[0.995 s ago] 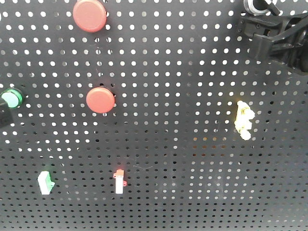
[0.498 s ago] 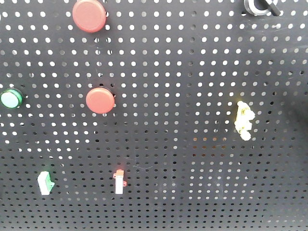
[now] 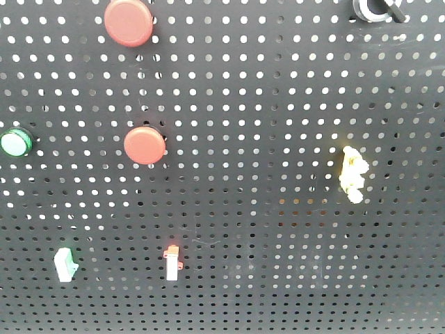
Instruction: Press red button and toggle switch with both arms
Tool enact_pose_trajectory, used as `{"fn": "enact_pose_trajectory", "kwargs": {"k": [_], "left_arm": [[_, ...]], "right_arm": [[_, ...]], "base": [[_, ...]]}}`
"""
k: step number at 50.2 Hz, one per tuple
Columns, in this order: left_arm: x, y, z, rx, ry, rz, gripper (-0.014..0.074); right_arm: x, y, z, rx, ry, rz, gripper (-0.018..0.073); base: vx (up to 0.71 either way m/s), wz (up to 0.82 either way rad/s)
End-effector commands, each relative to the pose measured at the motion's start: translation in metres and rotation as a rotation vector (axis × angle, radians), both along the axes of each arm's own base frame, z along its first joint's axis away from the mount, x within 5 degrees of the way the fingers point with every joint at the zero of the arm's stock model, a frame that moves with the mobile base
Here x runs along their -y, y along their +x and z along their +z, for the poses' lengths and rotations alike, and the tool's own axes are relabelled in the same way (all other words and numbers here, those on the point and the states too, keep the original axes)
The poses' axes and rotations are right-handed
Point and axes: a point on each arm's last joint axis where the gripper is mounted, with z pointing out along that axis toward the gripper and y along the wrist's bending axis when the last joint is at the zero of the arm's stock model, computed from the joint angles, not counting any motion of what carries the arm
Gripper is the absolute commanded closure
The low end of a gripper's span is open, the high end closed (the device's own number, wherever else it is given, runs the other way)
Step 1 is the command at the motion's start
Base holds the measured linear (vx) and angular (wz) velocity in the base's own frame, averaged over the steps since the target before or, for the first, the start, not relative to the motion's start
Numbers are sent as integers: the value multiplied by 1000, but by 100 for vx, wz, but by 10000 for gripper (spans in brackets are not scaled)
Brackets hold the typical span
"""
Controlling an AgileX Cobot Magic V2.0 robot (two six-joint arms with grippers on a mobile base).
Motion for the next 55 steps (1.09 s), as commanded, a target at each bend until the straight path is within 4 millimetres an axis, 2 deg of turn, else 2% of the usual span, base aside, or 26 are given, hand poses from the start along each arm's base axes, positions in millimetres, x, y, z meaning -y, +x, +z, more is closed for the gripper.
{"fn": "enact_pose_trajectory", "kwargs": {"k": [1,32,47,51,55], "left_arm": [[-3,2,15,146,-63,43,594],[-4,2,8,136,-60,45,594],[-20,-18,-48,156,-76,220,594],[-21,-22,-60,163,-102,232,594],[-19,-20,-65,87,-64,225,594]], "right_arm": [[7,2,13,64,10,-89,562],[7,2,13,62,9,-86,562],[7,2,13,62,9,-86,562],[7,2,13,62,9,-86,562],[7,2,13,60,9,-84,562]], "base": [[0,0],[0,0],[0,0],[0,0],[0,0]]}}
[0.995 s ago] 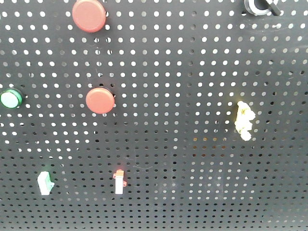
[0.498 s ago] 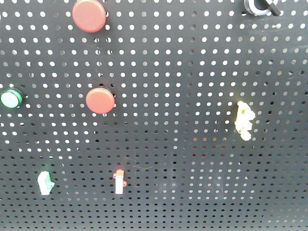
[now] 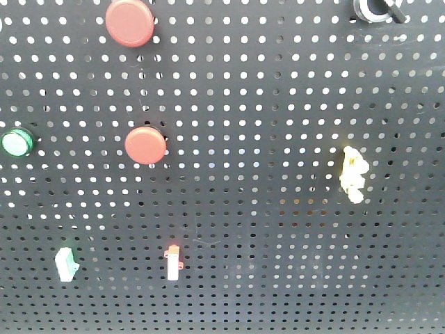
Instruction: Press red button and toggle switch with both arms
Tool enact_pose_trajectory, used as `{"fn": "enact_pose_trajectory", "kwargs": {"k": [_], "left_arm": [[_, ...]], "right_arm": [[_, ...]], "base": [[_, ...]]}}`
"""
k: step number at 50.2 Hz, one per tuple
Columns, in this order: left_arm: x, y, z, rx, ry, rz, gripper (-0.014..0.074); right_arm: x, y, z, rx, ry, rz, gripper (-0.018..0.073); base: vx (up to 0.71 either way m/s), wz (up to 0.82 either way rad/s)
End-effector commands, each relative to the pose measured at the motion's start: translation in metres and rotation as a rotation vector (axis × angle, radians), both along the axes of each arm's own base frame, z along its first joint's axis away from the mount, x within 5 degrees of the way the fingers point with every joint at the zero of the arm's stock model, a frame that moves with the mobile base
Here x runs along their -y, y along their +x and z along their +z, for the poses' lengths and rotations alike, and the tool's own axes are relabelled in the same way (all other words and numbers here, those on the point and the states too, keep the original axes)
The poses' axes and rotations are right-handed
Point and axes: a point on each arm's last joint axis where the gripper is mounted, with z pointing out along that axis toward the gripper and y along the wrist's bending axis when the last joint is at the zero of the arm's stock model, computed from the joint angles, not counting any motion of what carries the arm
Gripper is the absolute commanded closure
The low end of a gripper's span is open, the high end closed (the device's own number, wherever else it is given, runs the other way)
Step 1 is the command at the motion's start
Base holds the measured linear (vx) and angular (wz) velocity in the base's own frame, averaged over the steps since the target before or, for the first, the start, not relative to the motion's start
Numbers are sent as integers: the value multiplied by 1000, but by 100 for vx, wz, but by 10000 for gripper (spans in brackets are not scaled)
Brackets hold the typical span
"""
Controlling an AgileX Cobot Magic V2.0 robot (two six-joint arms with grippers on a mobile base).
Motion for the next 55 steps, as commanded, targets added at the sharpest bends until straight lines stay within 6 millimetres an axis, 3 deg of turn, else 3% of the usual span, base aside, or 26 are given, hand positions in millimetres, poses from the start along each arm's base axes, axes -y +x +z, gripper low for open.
{"fn": "enact_pose_trajectory", "kwargs": {"k": [1,55], "left_arm": [[0,0,-10,-17,9,5,594],[0,0,-14,-56,-40,-10,594]], "right_arm": [[4,1,12,45,-3,-49,562],[4,1,12,50,-29,-51,562]], "base": [[0,0],[0,0]]}}
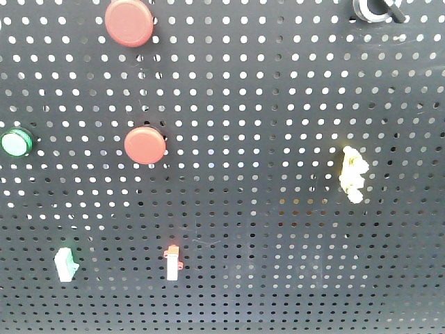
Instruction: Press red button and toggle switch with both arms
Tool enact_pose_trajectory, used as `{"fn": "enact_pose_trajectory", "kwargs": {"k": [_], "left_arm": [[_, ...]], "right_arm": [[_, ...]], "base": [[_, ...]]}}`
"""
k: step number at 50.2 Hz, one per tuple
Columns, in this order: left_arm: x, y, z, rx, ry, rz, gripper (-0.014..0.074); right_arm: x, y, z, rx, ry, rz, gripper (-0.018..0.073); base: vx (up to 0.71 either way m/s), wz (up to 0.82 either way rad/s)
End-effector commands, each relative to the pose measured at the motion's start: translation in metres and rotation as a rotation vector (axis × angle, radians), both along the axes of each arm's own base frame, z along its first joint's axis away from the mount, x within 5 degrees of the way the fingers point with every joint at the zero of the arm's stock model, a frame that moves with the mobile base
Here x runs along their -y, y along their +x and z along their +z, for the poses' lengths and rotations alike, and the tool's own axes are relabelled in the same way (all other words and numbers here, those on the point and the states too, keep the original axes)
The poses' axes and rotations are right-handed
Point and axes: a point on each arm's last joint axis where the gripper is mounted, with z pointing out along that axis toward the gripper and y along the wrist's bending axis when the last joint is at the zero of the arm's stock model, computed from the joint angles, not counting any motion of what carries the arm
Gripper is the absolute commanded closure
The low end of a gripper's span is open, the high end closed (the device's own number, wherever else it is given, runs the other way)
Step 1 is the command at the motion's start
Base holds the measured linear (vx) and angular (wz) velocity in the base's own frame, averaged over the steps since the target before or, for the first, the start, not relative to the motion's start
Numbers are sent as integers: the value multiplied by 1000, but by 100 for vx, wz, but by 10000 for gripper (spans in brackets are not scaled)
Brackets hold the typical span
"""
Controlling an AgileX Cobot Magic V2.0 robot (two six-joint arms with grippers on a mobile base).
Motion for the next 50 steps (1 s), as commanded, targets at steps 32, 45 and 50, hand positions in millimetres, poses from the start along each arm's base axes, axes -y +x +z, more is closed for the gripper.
{"fn": "enact_pose_trajectory", "kwargs": {"k": [32,45,50], "left_arm": [[0,1,-4,46,-13,-5,594],[0,1,-4,44,-13,-5,594],[0,1,-4,44,-13,-5,594]], "right_arm": [[9,-11,-79,-174,57,-153,562],[10,-15,-78,-146,124,-164,562],[10,-15,-78,-146,124,-163,562]], "base": [[0,0],[0,0],[0,0]]}}
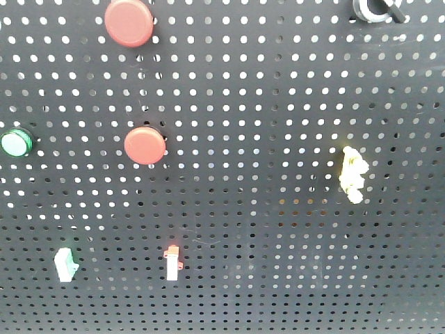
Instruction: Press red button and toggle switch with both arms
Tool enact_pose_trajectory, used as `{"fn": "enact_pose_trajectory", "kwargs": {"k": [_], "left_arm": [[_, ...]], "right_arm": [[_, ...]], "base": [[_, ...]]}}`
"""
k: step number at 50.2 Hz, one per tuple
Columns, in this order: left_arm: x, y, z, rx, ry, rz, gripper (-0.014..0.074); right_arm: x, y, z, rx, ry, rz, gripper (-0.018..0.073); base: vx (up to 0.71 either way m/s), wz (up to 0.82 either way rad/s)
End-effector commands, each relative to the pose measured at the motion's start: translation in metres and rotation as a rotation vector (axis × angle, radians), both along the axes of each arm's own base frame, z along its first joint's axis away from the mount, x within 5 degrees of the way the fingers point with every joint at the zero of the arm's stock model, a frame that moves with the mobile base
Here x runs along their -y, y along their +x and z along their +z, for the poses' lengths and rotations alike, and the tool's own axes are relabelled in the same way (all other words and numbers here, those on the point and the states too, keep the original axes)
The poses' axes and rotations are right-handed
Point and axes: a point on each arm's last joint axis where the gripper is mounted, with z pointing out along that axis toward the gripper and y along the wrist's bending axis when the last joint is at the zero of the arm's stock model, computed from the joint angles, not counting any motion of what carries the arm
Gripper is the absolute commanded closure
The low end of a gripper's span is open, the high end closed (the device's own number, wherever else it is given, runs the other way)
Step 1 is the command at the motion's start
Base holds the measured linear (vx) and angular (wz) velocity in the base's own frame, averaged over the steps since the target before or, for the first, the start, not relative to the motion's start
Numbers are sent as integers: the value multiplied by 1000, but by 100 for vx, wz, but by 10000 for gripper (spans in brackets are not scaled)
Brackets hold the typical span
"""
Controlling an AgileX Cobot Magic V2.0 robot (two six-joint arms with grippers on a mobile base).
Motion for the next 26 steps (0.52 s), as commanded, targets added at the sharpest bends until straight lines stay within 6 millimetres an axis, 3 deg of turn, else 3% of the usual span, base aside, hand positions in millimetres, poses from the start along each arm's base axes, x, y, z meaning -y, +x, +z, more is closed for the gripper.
{"fn": "enact_pose_trajectory", "kwargs": {"k": [1,26], "left_arm": [[0,1,-4,53,-14,-5,594],[0,1,-4,52,-14,-5,594]], "right_arm": [[0,-1,4,84,-6,-3,562],[0,-1,4,84,-6,-3,562]], "base": [[0,0],[0,0]]}}
